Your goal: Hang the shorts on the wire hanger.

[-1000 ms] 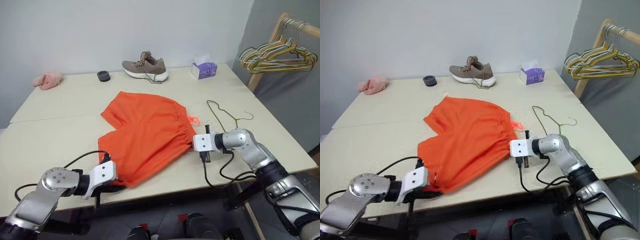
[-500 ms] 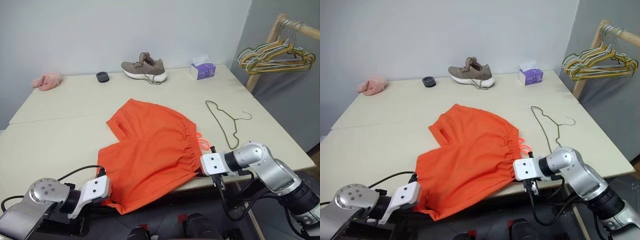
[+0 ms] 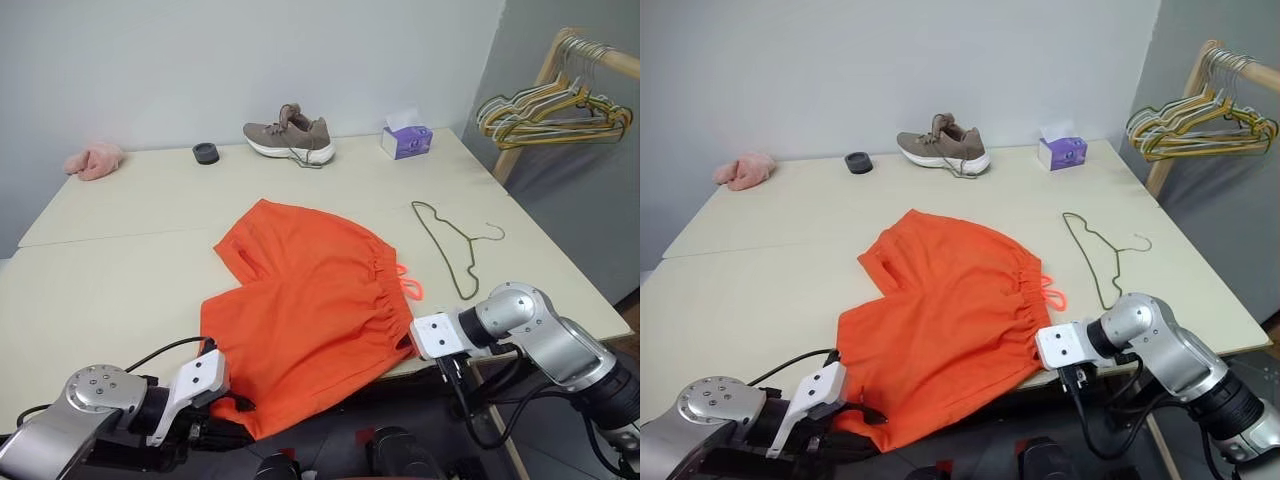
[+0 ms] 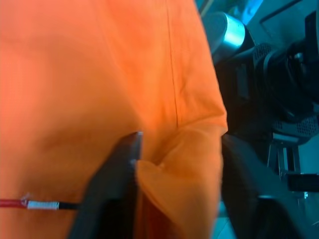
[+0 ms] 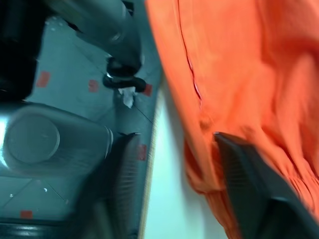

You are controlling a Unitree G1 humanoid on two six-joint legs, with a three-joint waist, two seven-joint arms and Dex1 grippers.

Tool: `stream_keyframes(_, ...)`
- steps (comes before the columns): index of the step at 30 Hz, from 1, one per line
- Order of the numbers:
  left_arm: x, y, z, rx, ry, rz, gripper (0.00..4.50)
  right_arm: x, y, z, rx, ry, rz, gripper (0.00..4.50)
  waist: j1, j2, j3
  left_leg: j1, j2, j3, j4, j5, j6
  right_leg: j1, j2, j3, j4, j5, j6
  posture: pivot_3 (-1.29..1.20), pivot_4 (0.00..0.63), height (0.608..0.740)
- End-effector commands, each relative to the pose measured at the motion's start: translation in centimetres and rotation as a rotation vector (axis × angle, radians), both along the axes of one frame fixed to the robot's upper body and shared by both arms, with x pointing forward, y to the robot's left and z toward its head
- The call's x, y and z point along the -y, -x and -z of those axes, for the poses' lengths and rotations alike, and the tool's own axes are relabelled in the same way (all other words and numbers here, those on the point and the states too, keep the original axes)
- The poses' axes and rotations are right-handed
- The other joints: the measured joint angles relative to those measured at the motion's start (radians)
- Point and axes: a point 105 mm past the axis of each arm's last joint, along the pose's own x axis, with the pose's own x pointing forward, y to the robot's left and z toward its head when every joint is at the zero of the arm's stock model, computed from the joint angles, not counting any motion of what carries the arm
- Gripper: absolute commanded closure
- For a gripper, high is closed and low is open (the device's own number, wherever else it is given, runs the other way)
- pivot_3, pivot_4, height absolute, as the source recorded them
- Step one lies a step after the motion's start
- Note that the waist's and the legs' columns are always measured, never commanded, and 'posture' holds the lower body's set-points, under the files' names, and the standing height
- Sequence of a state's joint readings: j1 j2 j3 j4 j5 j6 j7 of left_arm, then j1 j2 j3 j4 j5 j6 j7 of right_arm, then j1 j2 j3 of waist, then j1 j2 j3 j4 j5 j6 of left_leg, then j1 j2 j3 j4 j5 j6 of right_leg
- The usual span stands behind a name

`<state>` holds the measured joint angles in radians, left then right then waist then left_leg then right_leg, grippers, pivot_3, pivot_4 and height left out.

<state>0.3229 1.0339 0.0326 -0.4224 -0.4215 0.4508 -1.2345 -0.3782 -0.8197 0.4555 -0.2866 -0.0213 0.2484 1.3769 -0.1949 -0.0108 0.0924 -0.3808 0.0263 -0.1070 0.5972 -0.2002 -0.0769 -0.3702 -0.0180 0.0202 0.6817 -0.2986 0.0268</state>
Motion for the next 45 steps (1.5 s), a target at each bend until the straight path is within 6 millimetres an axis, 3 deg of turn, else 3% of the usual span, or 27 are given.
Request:
stream_keyframes(1, 0.6, -0.4, -1.1, 0.049, 0.039, 0.002, 0.84, -0.6, 0.8, -1.7, -0.030, -0.066, -0.038, 0.66, 0.000, 0.000, 0.000, 0.000, 0.000, 0.000, 0.000, 0.000, 0.000, 0.000, 0.000, 0.000, 0.000, 0.000, 0.000, -0.16, 0.009, 0.740)
stream_keyframes(3, 1.0, -0.6, -1.6, 0.059, 0.078, -0.006, 0.27, -0.9, 0.8, -2.4, -0.057, -0.106, -0.021, 0.02, 0.001, 0.000, 0.000, 0.000, 0.000, 0.000, 0.000, 0.000, 0.000, 0.000, 0.000, 0.000, 0.000, 0.000, 0.000, -0.16, 0.009, 0.740)
stream_keyframes(4, 1.2, -0.6, -2.0, 0.062, 0.098, -0.008, 0.03, -1.0, 0.6, -2.8, -0.062, -0.133, -0.004, 0.00, 0.001, 0.000, 0.000, 0.000, 0.000, 0.000, 0.000, 0.000, 0.000, 0.000, 0.000, 0.000, 0.000, 0.000, 0.000, -0.16, 0.009, 0.740)
stream_keyframes(9, 1.8, -1.6, -3.1, 0.116, 0.160, -0.034, 0.03, -1.8, -1.4, -4.6, -0.012, -0.296, 0.141, 0.00, 0.001, 0.000, -0.001, 0.000, 0.000, 0.000, 0.000, 0.000, 0.000, 0.000, 0.000, 0.000, 0.000, 0.000, 0.000, -0.16, 0.008, 0.740)
stream_keyframes(12, 2.7, -3.7, -4.8, 0.228, 0.240, -0.100, 0.03, -1.8, -2.6, -5.8, 0.003, -0.405, 0.238, 0.00, 0.001, 0.000, -0.001, 0.000, 0.000, 0.000, 0.001, 0.000, 0.000, 0.001, 0.000, 0.000, 0.000, 0.000, 0.001, -0.16, 0.008, 0.740)
stream_keyframes(15, 3.6, -6.4, -6.5, 0.397, 0.286, -0.168, 0.03, -1.3, -5.3, -7.9, 0.068, -0.577, 0.427, 0.00, 0.007, -0.002, -0.001, -0.001, -0.001, -0.001, 0.003, 0.000, 0.000, 0.002, 0.000, 0.000, 0.000, 0.004, 0.007, -0.16, 0.008, 0.740)
stream_keyframes(19, 4.1, -8.4, -6.9, 0.501, 0.280, -0.236, 0.03, 0.4, -9.0, -9.3, 0.199, -0.695, 0.673, 0.00, 0.002, -0.002, -0.004, -0.001, -0.001, 0.000, 0.005, 0.000, 0.000, 0.002, 0.001, 0.002, 0.000, 0.006, 0.009, -0.17, 0.008, 0.740)
stream_keyframes(25, 4.1, -10.6, -7.5, 0.598, 0.282, -0.307, 0.03, 3.9, -12.8, -7.9, 0.316, -0.649, 1.040, 0.00, 0.000, -0.001, -0.006, -0.001, -0.001, 0.001, 0.005, 0.000, 0.000, 0.001, 0.002, 0.004, 0.000, 0.006, 0.009, -0.18, 0.006, 0.740)
stream_keyframes(31, 5.6, -10.2, -7.8, 0.614, 0.276, -0.205, 0.03, 8.5, -16.8, -6.2, 0.397, -0.555, 1.400, 0.00, -0.005, 0.001, -0.008, -0.001, -0.001, 0.007, 0.005, 0.000, 0.000, 0.000, 0.002, 0.010, 0.001, 0.007, 0.011, -0.19, 0.002, 0.740)
stream_keyframes(40, 6.7, -10.3, -9.2, 0.659, 0.310, -0.160, 0.03, 11.3, -20.3, -3.9, 0.344, -0.475, 1.610, 0.00, -0.027, 0.001, -0.009, -0.001, -0.001, 0.017, 0.008, 0.000, 0.001, -0.002, 0.002, 0.021, 0.000, 0.011, 0.016, -0.18, 0.001, 0.740)
stream_keyframes(45, 6.8, -10.2, -9.1, 0.662, 0.310, -0.143, 0.03, 12.0, -21.0, -2.7, 0.294, -0.434, 1.669, 0.00, -0.042, 0.001, -0.009, 0.000, -0.001, 0.020, 0.009, 0.000, 0.001, -0.002, 0.002, 0.024, 0.000, 0.012, 0.018, -0.18, 0.001, 0.740)
